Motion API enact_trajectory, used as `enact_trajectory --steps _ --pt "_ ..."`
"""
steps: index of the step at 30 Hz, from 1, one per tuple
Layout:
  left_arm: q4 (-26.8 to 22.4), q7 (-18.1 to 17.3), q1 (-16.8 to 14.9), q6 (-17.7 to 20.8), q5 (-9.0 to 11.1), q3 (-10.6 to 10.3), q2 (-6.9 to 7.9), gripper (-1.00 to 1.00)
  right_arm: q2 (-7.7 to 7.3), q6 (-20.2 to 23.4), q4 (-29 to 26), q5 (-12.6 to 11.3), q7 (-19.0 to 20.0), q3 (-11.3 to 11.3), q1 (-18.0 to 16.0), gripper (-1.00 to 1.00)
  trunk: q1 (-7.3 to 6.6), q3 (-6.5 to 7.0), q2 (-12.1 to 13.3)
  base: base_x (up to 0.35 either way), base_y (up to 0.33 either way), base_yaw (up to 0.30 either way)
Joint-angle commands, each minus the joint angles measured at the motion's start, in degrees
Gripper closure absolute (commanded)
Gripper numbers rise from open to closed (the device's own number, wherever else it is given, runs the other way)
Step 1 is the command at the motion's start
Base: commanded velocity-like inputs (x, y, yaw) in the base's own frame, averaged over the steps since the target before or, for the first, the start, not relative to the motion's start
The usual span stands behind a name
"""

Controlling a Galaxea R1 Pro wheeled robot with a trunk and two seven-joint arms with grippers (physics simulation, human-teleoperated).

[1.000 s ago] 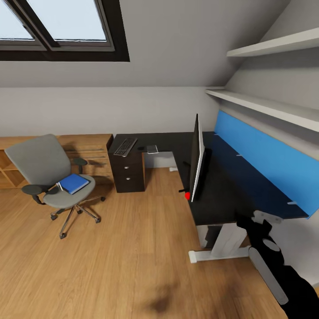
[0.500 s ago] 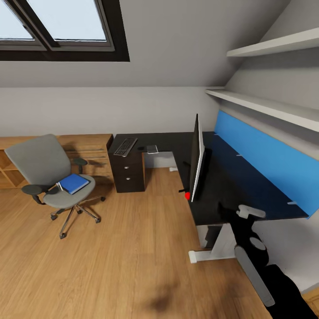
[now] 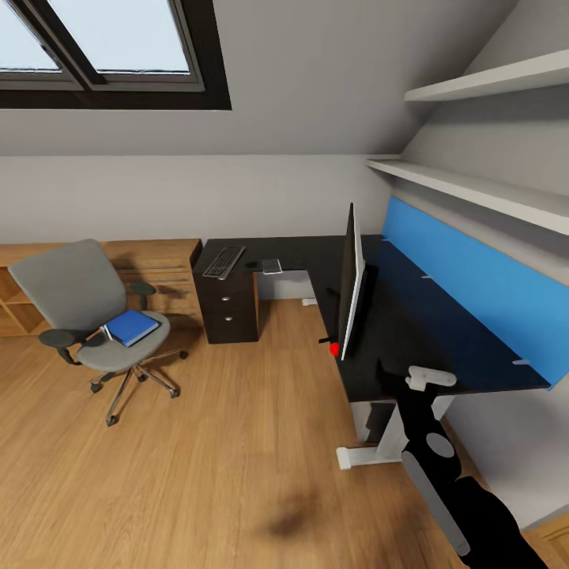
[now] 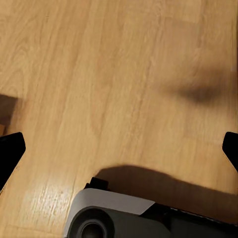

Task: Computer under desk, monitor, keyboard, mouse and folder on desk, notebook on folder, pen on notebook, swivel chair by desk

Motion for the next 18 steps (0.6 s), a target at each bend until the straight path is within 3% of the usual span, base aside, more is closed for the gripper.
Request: enact_trajectory --steps 1,18 --pt "0.2 0.2 0.0 -0.7 0.1 -0.1 -0.01 -1.00 -0.08 0.2 0.1 -0.2 -0.4 0.2 -0.1 -1.00 0.03 -0.12 -0.1 0.007 0.000 0.000" --pt "1.4 0.1 0.0 -2.7 0.2 0.1 0.05 -1.00 0.09 -0.5 2.4 -0.1 -0.3 0.1 -0.1 -1.00 0.03 -0.12 -0.1 0.207 -0.008 0.000"
